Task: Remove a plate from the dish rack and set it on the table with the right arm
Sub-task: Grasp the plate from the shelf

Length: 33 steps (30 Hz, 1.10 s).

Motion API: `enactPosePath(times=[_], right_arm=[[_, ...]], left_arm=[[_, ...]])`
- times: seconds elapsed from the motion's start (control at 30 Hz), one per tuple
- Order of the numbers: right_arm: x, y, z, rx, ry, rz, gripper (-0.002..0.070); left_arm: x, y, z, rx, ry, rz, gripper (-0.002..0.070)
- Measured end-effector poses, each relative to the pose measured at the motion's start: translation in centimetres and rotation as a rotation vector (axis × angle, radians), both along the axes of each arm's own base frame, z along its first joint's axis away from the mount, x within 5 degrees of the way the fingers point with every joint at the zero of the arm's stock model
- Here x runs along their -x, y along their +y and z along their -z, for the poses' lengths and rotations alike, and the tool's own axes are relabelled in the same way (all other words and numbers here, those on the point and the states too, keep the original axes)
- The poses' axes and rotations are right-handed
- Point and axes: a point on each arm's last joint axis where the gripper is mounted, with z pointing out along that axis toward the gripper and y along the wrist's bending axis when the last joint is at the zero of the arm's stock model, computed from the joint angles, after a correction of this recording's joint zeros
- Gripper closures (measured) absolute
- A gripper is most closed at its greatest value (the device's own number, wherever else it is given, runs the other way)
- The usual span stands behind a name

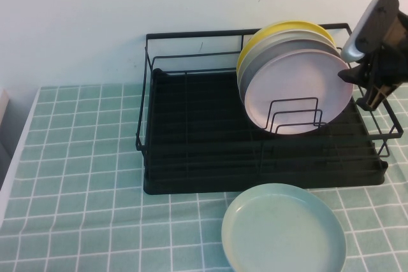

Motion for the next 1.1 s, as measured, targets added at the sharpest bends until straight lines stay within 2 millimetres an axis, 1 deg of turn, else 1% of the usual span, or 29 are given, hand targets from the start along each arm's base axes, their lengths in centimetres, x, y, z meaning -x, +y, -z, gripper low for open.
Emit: enactPosePath(times=[0.33,0.43,0.67,0.73,0.8,0.87,0.9,0.97,1.1], right_arm=[[-2.6,0.2,1.4,-0.017,0.004,0.030,0.0370],[-3.1,0.3,1.7,-0.017,0.004,0.031,0.0370],[-3.7,0.3,3.2,-0.010,0.032,0.039,0.0379],[-3.8,0.3,3.4,-0.001,0.027,0.037,0.0420],[-3.8,0.2,3.3,0.010,0.017,0.030,0.0491],[-3.9,0.2,3.3,0.021,0.002,0.032,0.0589],[-3.9,0.1,3.3,0.024,-0.004,0.035,0.0615],[-4.0,0.1,3.2,0.026,-0.014,0.043,0.0640],[-4.1,0.0,3.2,0.029,-0.019,0.046,0.0647]], left_arm=[[0.0,0.0,0.0,0.000,0.000,0.000,0.0678],[0.0,0.0,0.0,0.000,0.000,0.000,0.0678],[0.0,0.0,0.0,0.000,0.000,0.000,0.0678],[0.0,0.0,0.0,0.000,0.000,0.000,0.0678],[0.0,0.0,0.0,0.000,0.000,0.000,0.0678],[0.0,0.0,0.0,0.000,0.000,0.000,0.0678],[0.0,0.0,0.0,0.000,0.000,0.000,0.0678],[0.0,0.0,0.0,0.000,0.000,0.000,0.0678],[0.0,0.0,0.0,0.000,0.000,0.000,0.0678]])
